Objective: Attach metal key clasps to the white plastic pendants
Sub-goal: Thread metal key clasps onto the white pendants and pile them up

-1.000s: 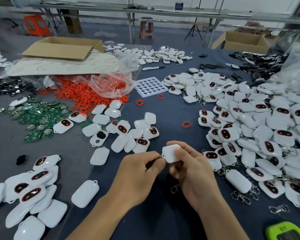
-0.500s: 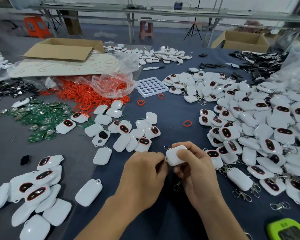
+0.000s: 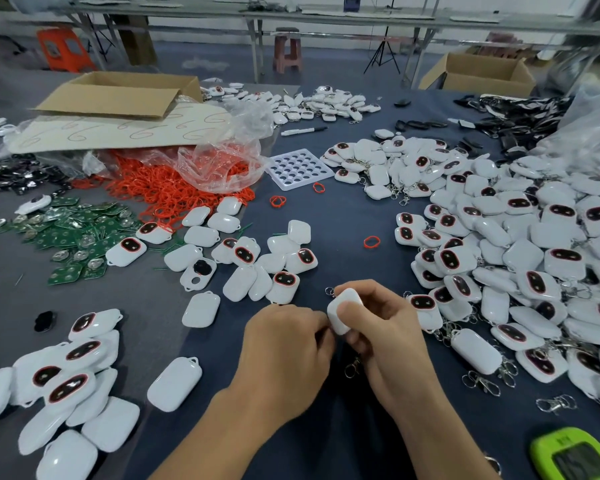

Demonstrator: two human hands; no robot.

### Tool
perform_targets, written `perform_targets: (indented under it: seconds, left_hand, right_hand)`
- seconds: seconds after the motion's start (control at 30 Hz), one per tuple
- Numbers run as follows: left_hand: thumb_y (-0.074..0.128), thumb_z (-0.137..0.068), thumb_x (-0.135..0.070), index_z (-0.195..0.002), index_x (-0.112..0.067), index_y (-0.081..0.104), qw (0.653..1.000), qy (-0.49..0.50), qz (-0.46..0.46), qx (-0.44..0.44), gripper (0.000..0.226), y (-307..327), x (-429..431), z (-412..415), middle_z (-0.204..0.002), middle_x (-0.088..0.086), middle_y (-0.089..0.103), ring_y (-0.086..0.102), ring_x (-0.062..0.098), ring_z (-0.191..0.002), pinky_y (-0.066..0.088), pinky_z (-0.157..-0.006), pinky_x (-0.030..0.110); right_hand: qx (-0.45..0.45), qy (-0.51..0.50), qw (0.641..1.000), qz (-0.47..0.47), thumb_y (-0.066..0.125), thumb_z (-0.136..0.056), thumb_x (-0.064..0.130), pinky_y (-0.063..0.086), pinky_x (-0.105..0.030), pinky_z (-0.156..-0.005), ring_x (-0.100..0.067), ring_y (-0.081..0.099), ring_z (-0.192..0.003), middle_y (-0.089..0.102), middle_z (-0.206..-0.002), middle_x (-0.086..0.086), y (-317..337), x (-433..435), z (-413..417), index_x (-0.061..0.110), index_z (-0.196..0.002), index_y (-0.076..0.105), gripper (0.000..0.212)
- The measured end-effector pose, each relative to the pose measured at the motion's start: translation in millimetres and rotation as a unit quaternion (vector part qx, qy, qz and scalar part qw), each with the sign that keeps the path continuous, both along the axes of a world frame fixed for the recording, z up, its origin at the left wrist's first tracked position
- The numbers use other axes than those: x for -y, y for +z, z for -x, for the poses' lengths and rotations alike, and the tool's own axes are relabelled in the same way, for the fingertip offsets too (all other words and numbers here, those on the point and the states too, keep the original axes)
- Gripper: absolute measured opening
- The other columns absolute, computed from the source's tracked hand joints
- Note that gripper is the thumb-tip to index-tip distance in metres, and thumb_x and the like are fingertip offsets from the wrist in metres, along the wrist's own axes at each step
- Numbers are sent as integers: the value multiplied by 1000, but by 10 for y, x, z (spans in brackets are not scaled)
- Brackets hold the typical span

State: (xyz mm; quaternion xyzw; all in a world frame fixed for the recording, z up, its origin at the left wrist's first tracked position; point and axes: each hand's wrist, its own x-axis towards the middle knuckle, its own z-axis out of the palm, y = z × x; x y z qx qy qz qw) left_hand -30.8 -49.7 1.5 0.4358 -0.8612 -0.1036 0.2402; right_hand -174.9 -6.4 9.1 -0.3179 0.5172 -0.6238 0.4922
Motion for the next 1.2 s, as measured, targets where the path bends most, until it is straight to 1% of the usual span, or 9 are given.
perform_targets:
  seconds: [0.2,0.27,0.37,0.47,0.57,0.67,0.8,1.03,1.2]
  left_hand:
    - [53,-87,-38,-63,-27,55,993,111,3,-31,26,-55,41,27,-55,-10,52,45,12,-56,25,-52,16]
    - [59,-89,-40,-84,-37,63,986,137,-55,-75,8,-56,83,5,-65,-13,56,52,9,-66,37,-58,22]
    - [66,-85,-50,-121,-55,52,970,152,-158,-108,39,-40,151,-18,-85,-28,59,55,-4,-77,39,-65,20]
    - [63,-80,-53,-129,-56,40,973,154,-157,-64,54,-6,171,6,-74,-17,59,55,-2,-73,39,-64,21]
    - [53,-83,-54,-137,-50,37,974,168,-144,-43,57,-3,136,39,-68,-13,58,56,5,-74,44,-66,30]
    - [47,-88,-54,-145,-48,31,969,211,-124,-17,60,-10,123,65,-66,-16,56,53,10,-72,37,-64,33]
    - [42,-97,-49,-139,-56,43,964,249,-91,18,43,-4,200,13,-73,-15,58,49,13,-75,28,-61,31]
    - [43,-100,-54,-120,-57,63,970,236,-49,-1,28,28,243,-64,-83,-7,72,52,19,-73,23,-56,30]
    - [35,-98,-61,-80,-40,70,963,166,-51,-206,44,9,152,-126,-60,-16,60,49,7,-66,33,-57,19]
  right_hand:
    - [12,-8,1000,-7,69,-86,6,44,-25,-47,-19,57,-56,72,-82,-15,14,31,-38,8,-97,76,14]
    - [-9,5,1000,-23,63,-93,-2,40,-24,-44,-19,53,-51,69,-77,-14,-2,43,-3,11,-96,77,19]
    - [-27,37,998,-47,60,-94,-1,28,-21,-42,-15,38,-44,60,-69,-11,19,91,43,14,-93,79,24]
    - [203,-3,977,62,63,-90,5,38,-18,-50,-11,52,-53,71,-87,-8,73,76,191,12,-99,80,20]
    - [402,60,883,235,76,-84,26,50,-27,-86,-10,70,-105,64,-143,-1,51,-63,490,17,-151,53,70]
    - [331,93,920,187,92,-70,23,52,-27,-92,-11,70,-108,64,-142,-1,31,-69,495,20,-156,47,97]
    - [178,43,982,40,76,-72,6,55,-25,-84,-15,68,-84,74,-110,-14,26,5,257,19,-139,66,68]
    - [178,38,983,17,69,-76,6,58,-23,-75,-15,63,-73,72,-91,-14,44,-23,220,13,-104,81,31]
    - [150,19,988,3,70,-85,3,59,-23,-77,-14,66,-72,74,-90,-13,55,-10,185,13,-103,80,23]
